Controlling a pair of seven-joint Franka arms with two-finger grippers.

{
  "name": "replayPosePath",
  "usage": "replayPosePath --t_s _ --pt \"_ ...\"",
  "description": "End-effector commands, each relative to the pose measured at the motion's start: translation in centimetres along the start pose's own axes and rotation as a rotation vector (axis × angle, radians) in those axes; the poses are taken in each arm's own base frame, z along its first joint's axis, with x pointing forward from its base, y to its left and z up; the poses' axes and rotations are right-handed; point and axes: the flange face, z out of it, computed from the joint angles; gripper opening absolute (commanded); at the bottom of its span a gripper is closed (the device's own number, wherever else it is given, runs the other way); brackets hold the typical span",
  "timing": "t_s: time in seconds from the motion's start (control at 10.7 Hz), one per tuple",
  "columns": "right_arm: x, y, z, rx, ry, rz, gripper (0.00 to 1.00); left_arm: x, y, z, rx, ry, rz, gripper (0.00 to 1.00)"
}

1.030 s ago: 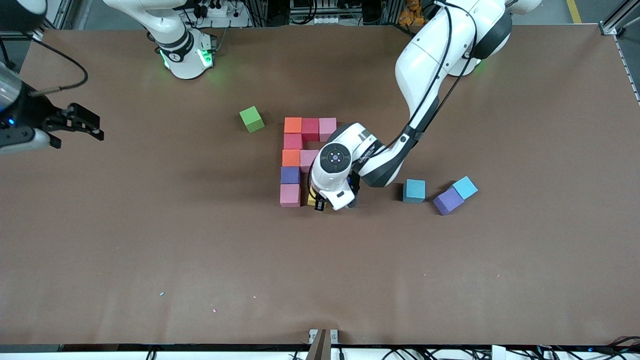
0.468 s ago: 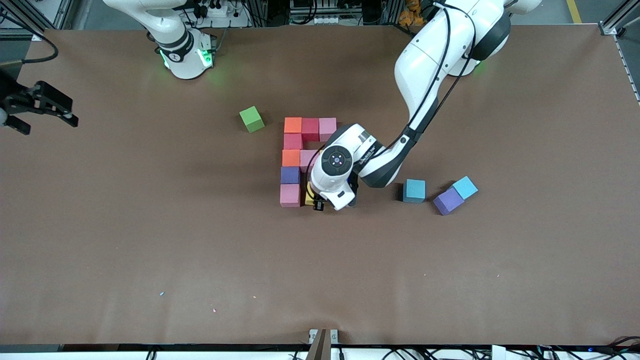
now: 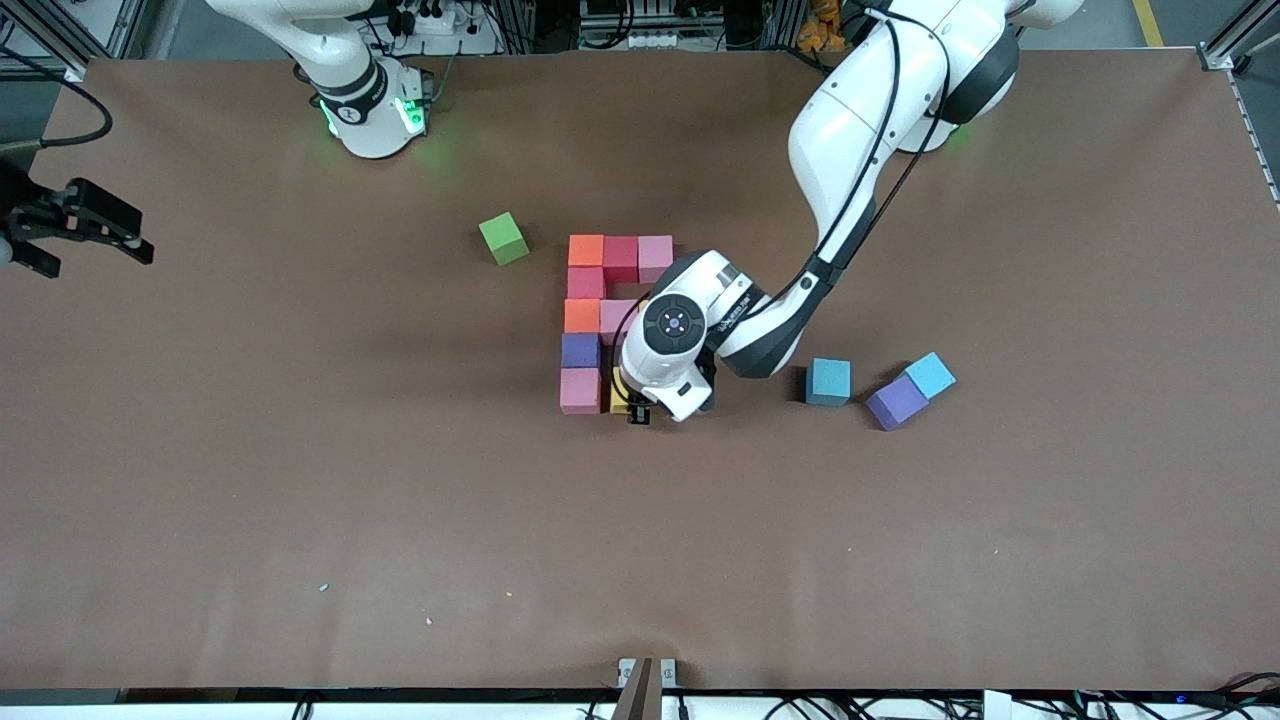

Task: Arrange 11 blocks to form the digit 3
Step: 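Open the left gripper on the yellow cube and hold above the row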

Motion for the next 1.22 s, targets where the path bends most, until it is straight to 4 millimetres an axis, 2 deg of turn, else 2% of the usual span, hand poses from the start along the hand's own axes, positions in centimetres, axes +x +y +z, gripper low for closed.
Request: replayPosePath --t_s 0.0,0.75,0.84,0.94,1.03,1.12 --pt "-0.1 0.6 -0.4 -0.005 -0.006 0.012 1.0 -0.6 0.6 0.1 -0.014 -0.027 -0.03 0.0" --pt "0.2 1.0 -0.4 -0.017 -0.006 0.017 1.0 -1.7 -0.2 0.7 -0.018 -0.032 -0.014 0.0" --pt "0.2 1.1 -0.4 -0.016 -0.006 0.017 1.0 -1.5 0.0 0.7 -0.019 -0.031 -0.016 0.04" --pt "0.2 1.0 -0.4 -0.016 -0.006 0.016 1.0 -1.4 0.0 0.9 -0.017 -0.028 -0.015 0.13" --pt "0.2 1.0 -0.4 -0.016 -0.007 0.016 1.0 -1.4 0.0 0.9 -0.018 -0.027 -0.016 0.23" --pt "0.2 1.1 -0.4 -0.016 -0.006 0.017 1.0 -1.1 0.0 1.3 -0.014 -0.023 -0.017 0.41"
